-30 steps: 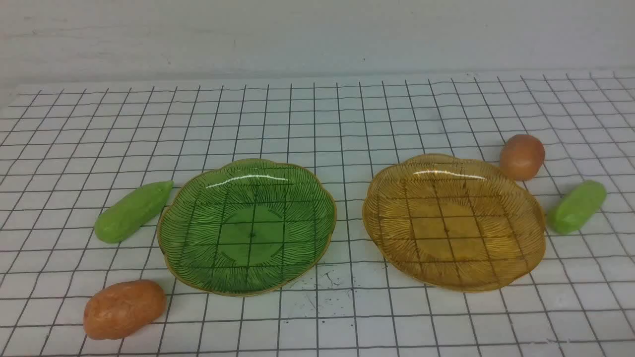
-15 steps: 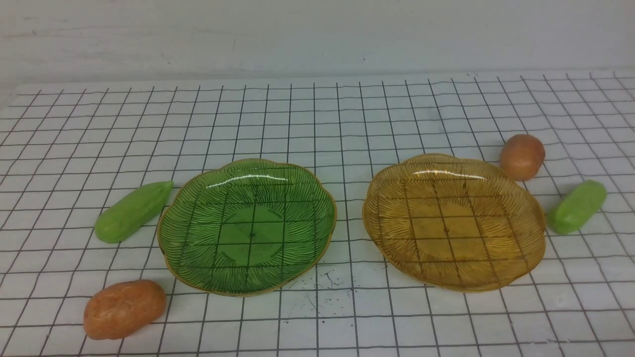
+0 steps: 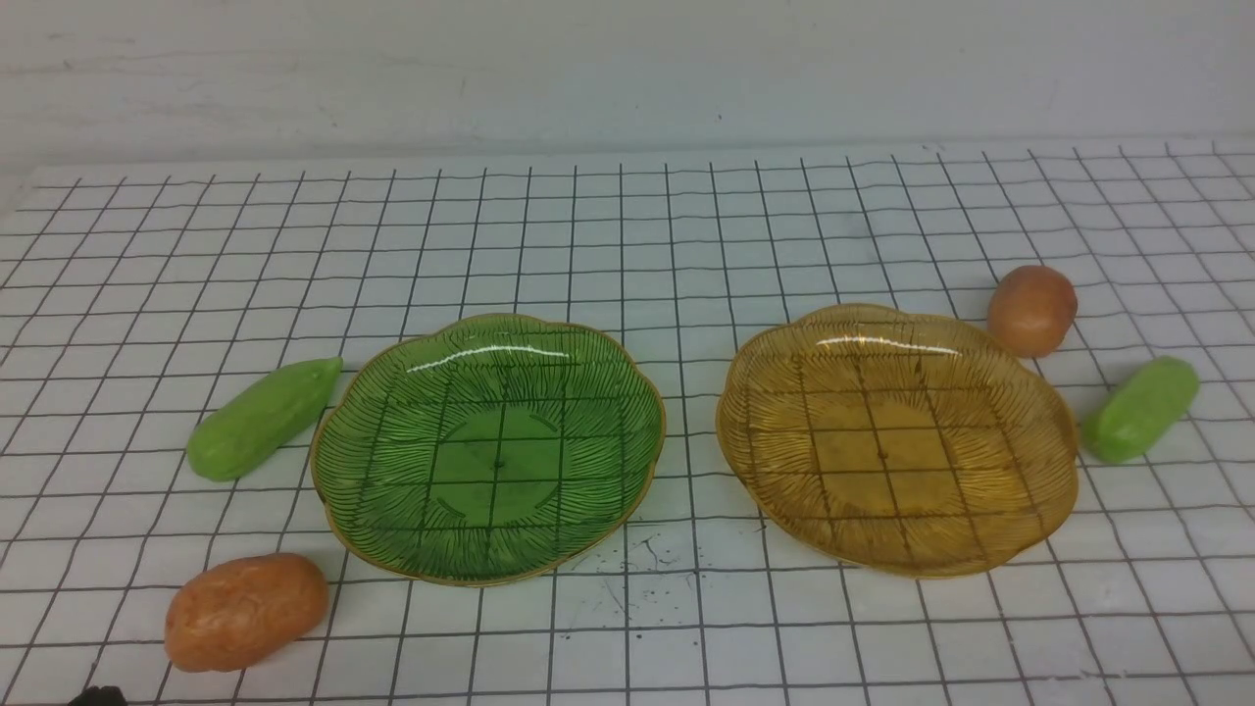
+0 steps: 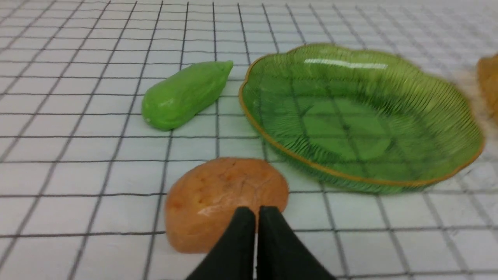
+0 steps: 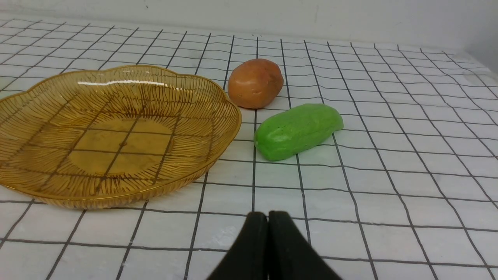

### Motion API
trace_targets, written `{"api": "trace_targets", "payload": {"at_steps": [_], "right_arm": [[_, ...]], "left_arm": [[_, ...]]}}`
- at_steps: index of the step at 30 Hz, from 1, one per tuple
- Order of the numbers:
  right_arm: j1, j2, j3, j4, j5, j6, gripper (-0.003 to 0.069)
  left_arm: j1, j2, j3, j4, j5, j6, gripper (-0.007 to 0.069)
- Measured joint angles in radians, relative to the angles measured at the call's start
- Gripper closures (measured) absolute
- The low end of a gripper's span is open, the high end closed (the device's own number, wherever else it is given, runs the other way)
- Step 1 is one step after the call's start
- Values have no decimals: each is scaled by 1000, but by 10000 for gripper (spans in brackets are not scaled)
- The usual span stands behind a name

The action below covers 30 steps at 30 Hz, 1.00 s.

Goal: Put different types of vegetables on the plate.
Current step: 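Pick up the potato beside the plates and place it on a plate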

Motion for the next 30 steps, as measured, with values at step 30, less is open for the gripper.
{"api": "trace_targets", "payload": {"at_steps": [30], "right_arm": [[0, 0, 8, 201, -123, 85, 674]], "left_arm": [[0, 389, -591, -293, 50, 206, 632]]}}
